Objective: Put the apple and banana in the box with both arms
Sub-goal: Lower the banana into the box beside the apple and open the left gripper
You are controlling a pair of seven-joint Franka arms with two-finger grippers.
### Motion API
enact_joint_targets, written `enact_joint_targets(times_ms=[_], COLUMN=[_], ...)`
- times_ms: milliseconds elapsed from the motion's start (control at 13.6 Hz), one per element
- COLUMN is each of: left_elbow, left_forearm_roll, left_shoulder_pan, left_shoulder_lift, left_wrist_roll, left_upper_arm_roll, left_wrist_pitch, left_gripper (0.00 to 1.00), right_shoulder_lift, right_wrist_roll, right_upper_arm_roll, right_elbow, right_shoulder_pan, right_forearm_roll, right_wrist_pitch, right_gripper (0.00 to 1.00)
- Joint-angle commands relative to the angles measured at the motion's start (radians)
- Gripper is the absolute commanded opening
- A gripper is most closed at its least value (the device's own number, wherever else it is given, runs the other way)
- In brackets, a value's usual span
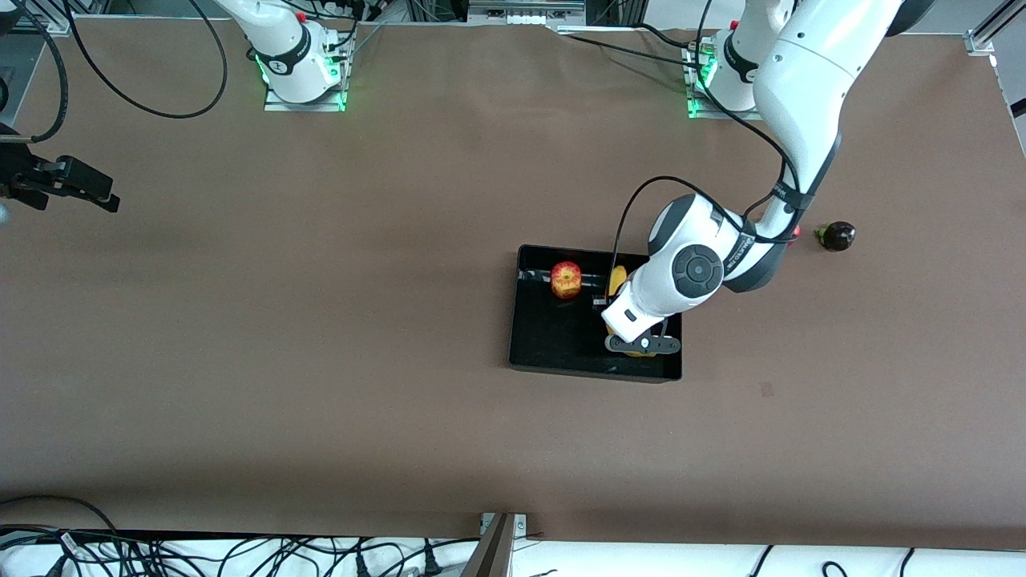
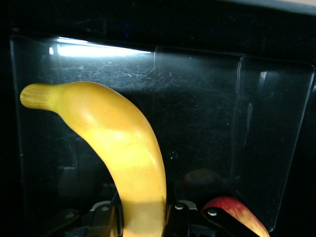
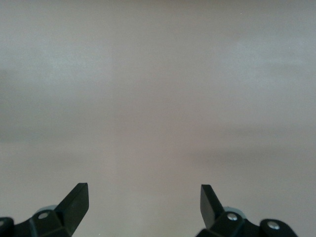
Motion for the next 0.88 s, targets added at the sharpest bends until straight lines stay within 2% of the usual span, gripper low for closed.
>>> enact_joint_targets(times_ms=[0, 367, 440, 514, 734, 807], left_elbow=[0.002, 0.002, 0.002, 0.002, 0.003, 0.005], left_forearm_roll=[0.011, 0.037, 0.037, 0.037, 0.037, 0.037], left_shoulder_pan=[-0.004, -0.001, 0.0, 0.002, 0.005, 0.007], left_shoulder_lift=[0.021, 0.049, 0.053, 0.053, 0.049, 0.044], left_wrist_roll=[-0.008, -0.01, -0.01, -0.011, -0.037, -0.054], left_upper_arm_roll=[0.002, 0.003, 0.005, 0.005, 0.006, 0.006], left_wrist_pitch=[0.023, 0.051, 0.054, 0.054, 0.051, 0.046], left_gripper=[0.0, 0.0, 0.07, 0.29, 0.42, 0.55], right_shoulder_lift=[-0.015, -0.013, -0.015, -0.013, -0.015, -0.013], right_wrist_roll=[-0.011, -0.011, -0.011, -0.011, -0.011, -0.011], right_upper_arm_roll=[0.012, 0.012, 0.012, 0.012, 0.012, 0.012], right_elbow=[-0.012, -0.012, -0.012, -0.012, -0.012, -0.012], right_shoulder_pan=[-0.013, -0.013, -0.013, -0.013, -0.013, -0.013], right_forearm_roll=[-0.009, -0.007, -0.007, -0.007, -0.007, -0.007], right_wrist_pitch=[0.003, 0.003, 0.002, 0.003, 0.003, 0.003], right_gripper=[1.0, 1.0, 1.0, 1.0, 1.0, 1.0])
